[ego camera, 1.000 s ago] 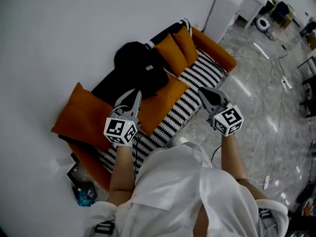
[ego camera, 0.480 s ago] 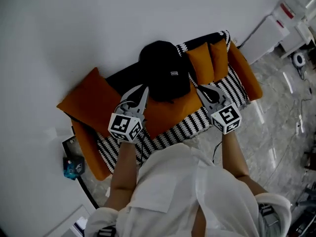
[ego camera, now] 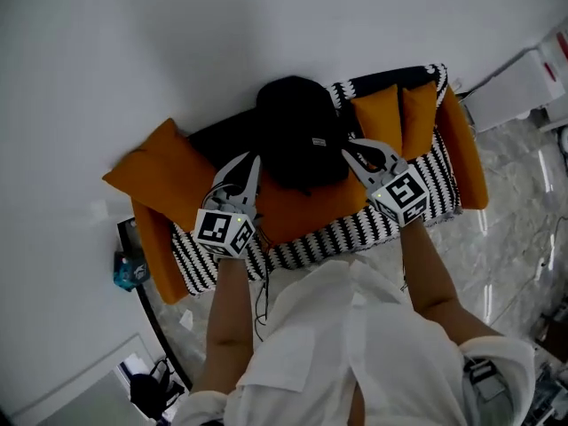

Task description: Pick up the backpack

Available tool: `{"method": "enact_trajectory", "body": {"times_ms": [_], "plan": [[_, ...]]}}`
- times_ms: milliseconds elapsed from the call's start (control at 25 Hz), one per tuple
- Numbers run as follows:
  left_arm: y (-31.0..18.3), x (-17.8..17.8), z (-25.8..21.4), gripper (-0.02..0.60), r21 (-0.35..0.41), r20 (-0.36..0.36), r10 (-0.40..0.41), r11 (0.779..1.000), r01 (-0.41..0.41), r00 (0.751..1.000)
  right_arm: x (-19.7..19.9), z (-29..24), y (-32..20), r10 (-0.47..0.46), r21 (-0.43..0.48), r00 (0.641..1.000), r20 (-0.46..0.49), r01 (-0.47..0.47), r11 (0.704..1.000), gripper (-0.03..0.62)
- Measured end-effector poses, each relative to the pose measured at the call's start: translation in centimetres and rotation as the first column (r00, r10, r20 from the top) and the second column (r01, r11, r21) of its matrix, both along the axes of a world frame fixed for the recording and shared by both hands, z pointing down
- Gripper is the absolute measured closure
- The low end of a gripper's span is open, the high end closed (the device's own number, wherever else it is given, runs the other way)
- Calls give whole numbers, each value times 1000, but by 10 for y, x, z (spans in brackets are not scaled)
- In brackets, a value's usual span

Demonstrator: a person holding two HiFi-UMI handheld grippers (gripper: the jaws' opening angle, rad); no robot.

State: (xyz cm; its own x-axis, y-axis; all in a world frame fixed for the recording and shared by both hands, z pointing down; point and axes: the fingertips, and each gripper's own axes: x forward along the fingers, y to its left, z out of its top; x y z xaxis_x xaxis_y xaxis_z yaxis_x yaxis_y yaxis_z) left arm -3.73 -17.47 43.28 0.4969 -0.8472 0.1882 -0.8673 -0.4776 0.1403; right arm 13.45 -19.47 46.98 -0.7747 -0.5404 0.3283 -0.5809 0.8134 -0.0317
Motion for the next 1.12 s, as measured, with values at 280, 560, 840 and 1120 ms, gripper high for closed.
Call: {"method": "enact_trajectory", "body": {"times_ms": [280, 560, 840, 1120], "plan": [[-16, -2, 28, 555, -79, 5, -100, 992, 100, 995, -1, 24, -42, -56, -35, 998, 21, 57, 998, 572], [-30, -7, 50, 554, -111, 1, -84, 990, 84, 996, -11, 49, -74, -50, -57, 999, -11, 50, 997, 569], [-56, -11, 79, 544, -142, -11, -25, 990, 23, 1000, -29, 78, -92, -48, -109, 995, -82, 39, 993, 499], [-86, -12, 107, 442, -188, -6, 25, 982, -25, 1000, -42, 97, -110, -54, -126, 991, -126, 38, 991, 476]]}}
